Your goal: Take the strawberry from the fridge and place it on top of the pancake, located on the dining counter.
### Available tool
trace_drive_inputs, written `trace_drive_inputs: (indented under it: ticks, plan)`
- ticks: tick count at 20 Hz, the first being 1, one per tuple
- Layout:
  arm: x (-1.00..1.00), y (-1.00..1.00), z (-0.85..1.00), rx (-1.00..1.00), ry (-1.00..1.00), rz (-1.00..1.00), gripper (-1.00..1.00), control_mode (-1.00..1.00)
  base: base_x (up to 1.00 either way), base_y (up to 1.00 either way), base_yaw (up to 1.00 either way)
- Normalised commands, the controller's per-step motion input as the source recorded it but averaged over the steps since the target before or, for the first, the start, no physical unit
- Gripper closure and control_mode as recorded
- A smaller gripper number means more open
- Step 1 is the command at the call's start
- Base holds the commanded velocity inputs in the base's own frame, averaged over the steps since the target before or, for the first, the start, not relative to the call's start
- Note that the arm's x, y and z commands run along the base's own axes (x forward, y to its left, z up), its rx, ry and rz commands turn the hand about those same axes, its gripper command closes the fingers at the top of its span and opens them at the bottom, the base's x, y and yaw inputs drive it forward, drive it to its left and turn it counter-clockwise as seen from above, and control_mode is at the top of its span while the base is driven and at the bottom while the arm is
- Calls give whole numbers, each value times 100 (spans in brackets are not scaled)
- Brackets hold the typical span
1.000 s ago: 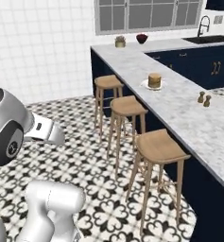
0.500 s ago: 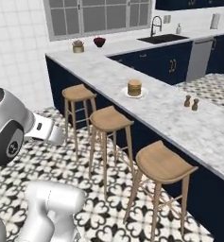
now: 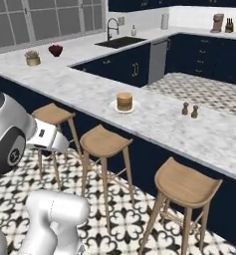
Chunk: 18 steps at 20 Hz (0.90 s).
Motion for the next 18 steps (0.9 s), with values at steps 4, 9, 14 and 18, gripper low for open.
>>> trace_drive_inputs:
  ticks: [4,9,14,18]
  plan:
    - [0,0,0,0,0,0,100,100,76,99,-56]
    - [0,0,0,0,0,0,100,100,72,100,-54]
    - [0,0,0,0,0,0,100,100,80,72,-55]
    - [0,0,0,0,0,0,100,100,75,33,-35]
